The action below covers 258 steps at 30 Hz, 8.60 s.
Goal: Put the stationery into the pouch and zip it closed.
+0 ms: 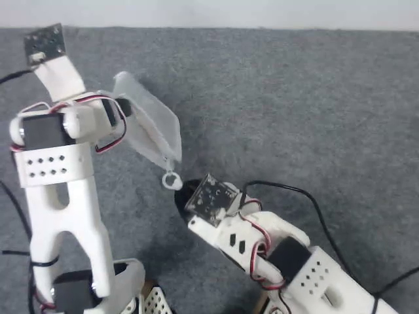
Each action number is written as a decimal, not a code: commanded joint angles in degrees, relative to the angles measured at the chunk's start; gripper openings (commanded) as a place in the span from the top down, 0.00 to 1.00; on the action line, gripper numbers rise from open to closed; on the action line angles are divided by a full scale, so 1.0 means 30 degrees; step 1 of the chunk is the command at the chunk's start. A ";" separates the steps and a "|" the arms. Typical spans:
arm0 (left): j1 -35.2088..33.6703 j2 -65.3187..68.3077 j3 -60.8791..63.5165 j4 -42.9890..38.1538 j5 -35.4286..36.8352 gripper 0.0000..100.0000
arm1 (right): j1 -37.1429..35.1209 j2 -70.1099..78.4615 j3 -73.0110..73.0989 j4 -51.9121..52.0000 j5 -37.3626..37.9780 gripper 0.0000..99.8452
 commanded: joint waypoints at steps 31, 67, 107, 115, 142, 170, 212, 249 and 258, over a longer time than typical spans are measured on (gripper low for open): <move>0.9201 -0.1319 -0.7692 0.3927 -1.2190 0.73 | 0.1802 -0.8747 0.0938 0.2447 -0.0147 1.00; 1.1223 -2.1744 1.8476 -0.6505 -1.4916 0.68 | 0.4703 -1.0183 0.0117 0.2505 -0.0996 1.00; 1.4095 -2.6462 2.8176 -1.6645 -1.4886 0.99 | 0.5905 -1.0007 -0.0527 0.2359 -0.0996 1.00; 1.2630 -2.6462 2.7121 -1.5385 -1.3832 0.84 | 0.5963 -1.0007 -0.0527 0.2359 -0.0996 1.00; 1.2044 -2.6432 2.6300 -1.4857 -1.2952 0.81 | 0.5260 -1.0007 -0.0586 0.2769 -0.0791 1.00; 1.4066 -2.6432 2.8967 -1.8198 -1.2835 0.99 | 0.4996 -0.9978 -0.0498 0.2505 -0.0821 1.00; 1.2659 -2.6462 2.8879 -1.7582 -1.2806 0.99 | 1.4784 -0.0484 -0.2139 -0.5817 -0.6007 1.00; 1.2601 -2.6462 2.8938 -1.7612 -1.2894 0.99 | 1.9004 0.7692 -0.5275 -0.8161 -0.9524 0.99; 1.2601 -2.6462 2.8938 -1.8227 -1.2835 0.99 | 1.8330 0.7692 -0.5275 -0.7780 -0.9260 0.99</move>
